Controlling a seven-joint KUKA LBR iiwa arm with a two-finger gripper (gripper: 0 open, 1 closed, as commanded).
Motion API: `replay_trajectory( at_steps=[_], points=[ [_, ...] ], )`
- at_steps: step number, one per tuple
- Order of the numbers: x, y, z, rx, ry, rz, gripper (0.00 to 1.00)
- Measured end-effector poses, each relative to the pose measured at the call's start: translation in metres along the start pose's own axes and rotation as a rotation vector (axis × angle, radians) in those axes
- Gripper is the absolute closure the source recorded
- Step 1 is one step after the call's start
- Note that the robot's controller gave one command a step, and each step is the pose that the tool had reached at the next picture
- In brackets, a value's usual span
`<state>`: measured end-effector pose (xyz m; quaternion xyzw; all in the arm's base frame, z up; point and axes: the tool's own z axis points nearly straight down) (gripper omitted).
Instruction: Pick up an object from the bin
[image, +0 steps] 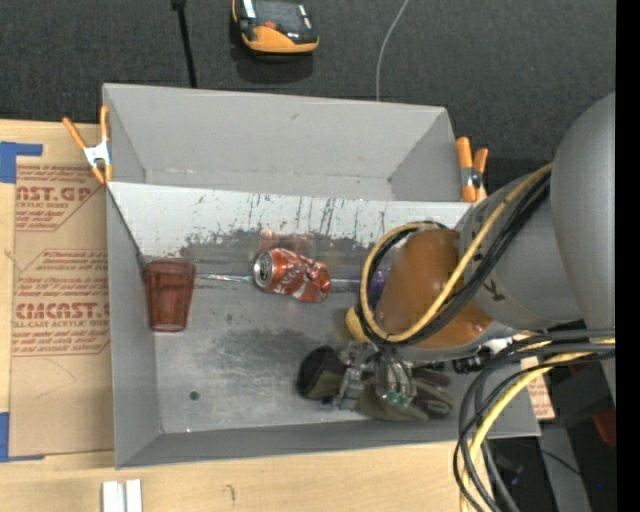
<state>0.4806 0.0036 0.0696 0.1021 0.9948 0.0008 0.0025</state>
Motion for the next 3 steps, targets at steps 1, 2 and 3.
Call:
replay_trajectory(
  at_steps=[1, 2, 3],
  points=[
    [0.0, 0.0, 0.0, 0.0, 0.0, 0.0, 1.0],
    [0.001, 0.0, -0.005, 0.001, 0.006, 0.0, 1.0],
    [0.002, 0.0, -0.021, 0.001, 0.007, 0.0, 1.0]
  ],
)
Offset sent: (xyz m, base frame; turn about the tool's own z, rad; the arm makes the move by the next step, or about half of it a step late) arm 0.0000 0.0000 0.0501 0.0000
